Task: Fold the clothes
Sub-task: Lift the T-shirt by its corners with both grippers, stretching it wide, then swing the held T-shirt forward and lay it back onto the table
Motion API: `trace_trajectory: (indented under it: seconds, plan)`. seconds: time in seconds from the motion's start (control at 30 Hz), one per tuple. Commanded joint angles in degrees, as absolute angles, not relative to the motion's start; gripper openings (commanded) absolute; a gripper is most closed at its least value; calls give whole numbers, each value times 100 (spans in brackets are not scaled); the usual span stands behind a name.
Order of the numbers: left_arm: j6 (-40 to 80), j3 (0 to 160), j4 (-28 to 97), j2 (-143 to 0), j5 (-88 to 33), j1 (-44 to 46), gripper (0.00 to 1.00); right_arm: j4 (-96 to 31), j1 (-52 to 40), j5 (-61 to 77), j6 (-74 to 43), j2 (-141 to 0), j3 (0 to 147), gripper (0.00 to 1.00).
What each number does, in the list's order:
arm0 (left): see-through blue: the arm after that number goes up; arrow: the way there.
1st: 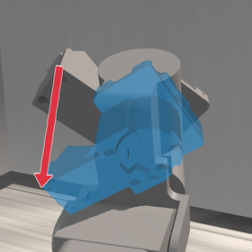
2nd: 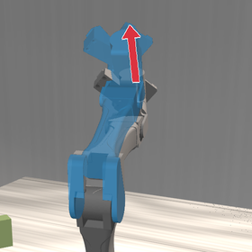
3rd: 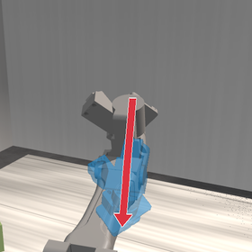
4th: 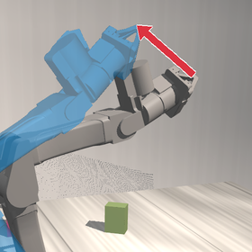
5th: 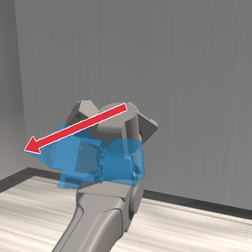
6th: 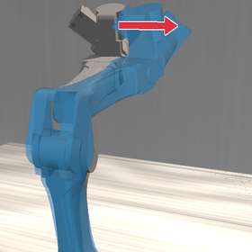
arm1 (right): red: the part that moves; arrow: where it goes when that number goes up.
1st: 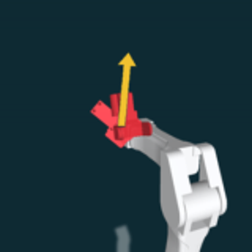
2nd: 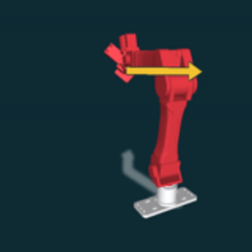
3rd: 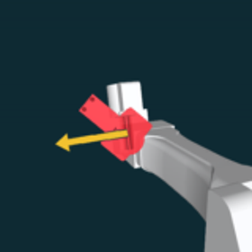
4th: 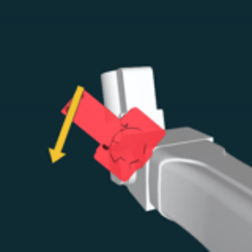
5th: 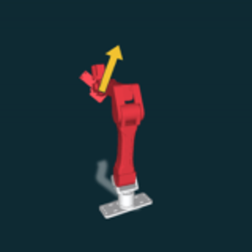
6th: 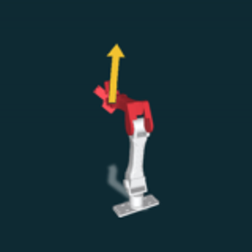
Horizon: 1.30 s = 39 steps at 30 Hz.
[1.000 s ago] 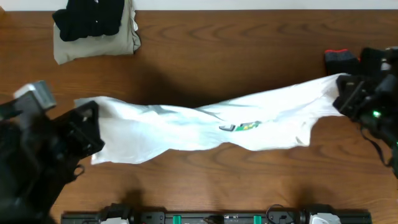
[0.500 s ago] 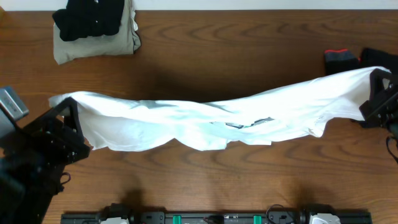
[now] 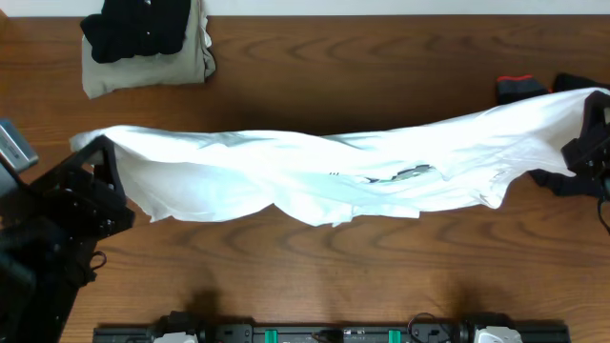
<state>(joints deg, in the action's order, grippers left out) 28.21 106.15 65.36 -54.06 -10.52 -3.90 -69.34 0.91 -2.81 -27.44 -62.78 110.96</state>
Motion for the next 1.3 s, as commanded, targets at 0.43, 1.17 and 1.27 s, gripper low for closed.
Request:
trace_trajectory:
  seconds: [0.43, 1.17, 1.27]
  plan:
    - [3697, 10648, 5059, -6716, -1090, -370, 6, -5699, 113, -139, -3105, -7360, 11207, 1]
    - [5743, 10648, -705, -9992, -2215, -344, 6, -1402, 440, 628, -3107, -9102, 11207, 1]
    - [5492, 10648, -576, -9992, -2738, -344, 7, -1732, 552, 1044, -2939, -9054, 11207, 1]
